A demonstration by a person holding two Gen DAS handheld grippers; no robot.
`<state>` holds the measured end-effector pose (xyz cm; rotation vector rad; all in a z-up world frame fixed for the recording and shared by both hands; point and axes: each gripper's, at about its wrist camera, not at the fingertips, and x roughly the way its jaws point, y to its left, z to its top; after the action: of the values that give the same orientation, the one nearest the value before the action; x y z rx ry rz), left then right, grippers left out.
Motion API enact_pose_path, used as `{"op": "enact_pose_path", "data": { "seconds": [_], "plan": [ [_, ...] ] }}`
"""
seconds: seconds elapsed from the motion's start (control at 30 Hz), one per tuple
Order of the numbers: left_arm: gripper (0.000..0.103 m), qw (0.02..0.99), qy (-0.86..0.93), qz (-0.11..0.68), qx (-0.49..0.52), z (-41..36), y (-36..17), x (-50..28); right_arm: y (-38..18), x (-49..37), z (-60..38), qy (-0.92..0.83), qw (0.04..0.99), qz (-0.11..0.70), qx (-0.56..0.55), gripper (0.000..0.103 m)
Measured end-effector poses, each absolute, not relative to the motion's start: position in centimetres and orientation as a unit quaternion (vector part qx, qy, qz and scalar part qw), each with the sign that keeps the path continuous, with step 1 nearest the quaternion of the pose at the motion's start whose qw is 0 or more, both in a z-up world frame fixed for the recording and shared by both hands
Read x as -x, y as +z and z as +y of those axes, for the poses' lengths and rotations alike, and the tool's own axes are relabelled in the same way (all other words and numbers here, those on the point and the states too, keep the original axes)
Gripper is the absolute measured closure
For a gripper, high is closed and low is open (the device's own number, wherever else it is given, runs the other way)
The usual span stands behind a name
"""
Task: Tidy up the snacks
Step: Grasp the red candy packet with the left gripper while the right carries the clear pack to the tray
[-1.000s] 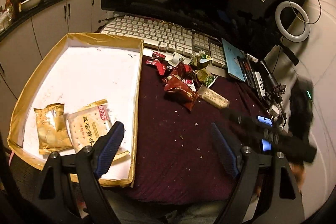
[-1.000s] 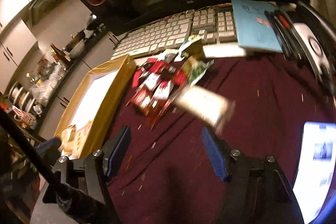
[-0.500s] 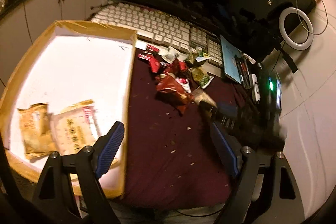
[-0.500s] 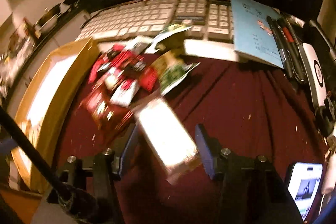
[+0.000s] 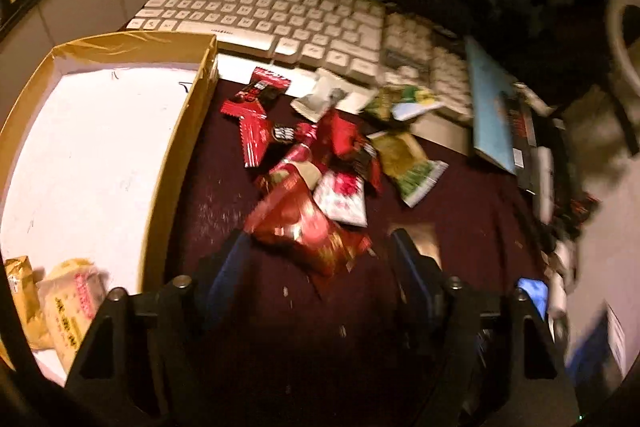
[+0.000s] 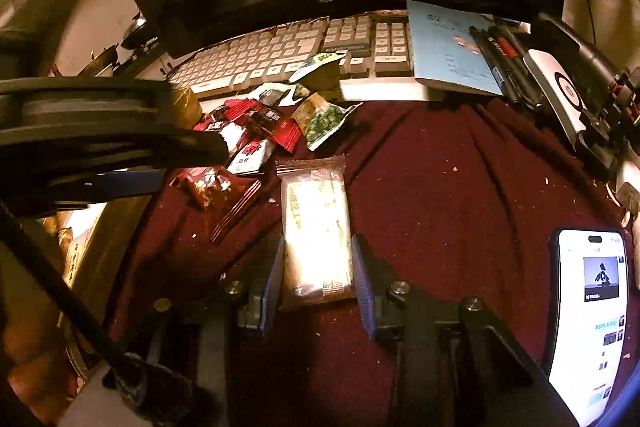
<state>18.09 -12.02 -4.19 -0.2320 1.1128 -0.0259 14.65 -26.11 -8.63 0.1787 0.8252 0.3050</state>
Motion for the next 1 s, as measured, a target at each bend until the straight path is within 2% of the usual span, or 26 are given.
{"op": "enact_pose_path", "data": {
  "seconds": [0.07, 0.1, 0.13, 0.17, 0.3, 0.4, 0.63, 0.8, 1.0],
  "plan": [
    [0.043, 0.837, 0.013, 0.535, 0.112, -11.9, -5.4, -19.0, -8.7, -14.9, -26.2, 0.148, 0.901, 0.398, -0.085, 0.07],
    [0.052, 0.837, 0.015, 0.536, 0.11, -11.9, -5.8, -19.1, -8.8, -14.9, -26.1, 0.15, 0.901, 0.397, -0.085, 0.07],
    [0.056, 0.835, 0.018, 0.54, 0.108, -11.8, -6.2, -19.1, -8.8, -14.8, -26.1, 0.151, 0.902, 0.396, -0.085, 0.07],
    [0.066, 0.83, 0.018, 0.546, 0.113, -11.6, -6.7, -18.8, -8.7, -14.8, -26.0, 0.153, 0.902, 0.395, -0.084, 0.07],
    [0.075, 0.839, 0.013, 0.533, 0.105, -10.8, -6.6, -16.7, -8.6, -14.8, -25.8, 0.16, 0.902, 0.392, -0.081, 0.07],
    [0.076, 0.833, -0.029, 0.535, 0.136, -9.8, -5.9, -14.7, -8.3, -14.5, -26.0, 0.166, 0.907, 0.378, -0.086, 0.07],
    [0.076, 0.849, -0.115, 0.478, 0.194, -5.9, -1.2, -7.5, -7.1, -13.0, -26.5, 0.205, 0.906, 0.349, -0.125, 0.07],
    [0.076, 0.881, -0.053, 0.419, 0.212, 1.2, 2.2, -5.6, -4.2, -11.9, -21.7, 0.294, 0.879, 0.351, -0.13, 0.07],
    [0.076, 0.886, 0.02, 0.399, 0.235, 10.1, 1.6, -8.3, -1.9, -13.6, -12.8, 0.359, 0.856, 0.362, -0.09, 0.07]
  ]
}}
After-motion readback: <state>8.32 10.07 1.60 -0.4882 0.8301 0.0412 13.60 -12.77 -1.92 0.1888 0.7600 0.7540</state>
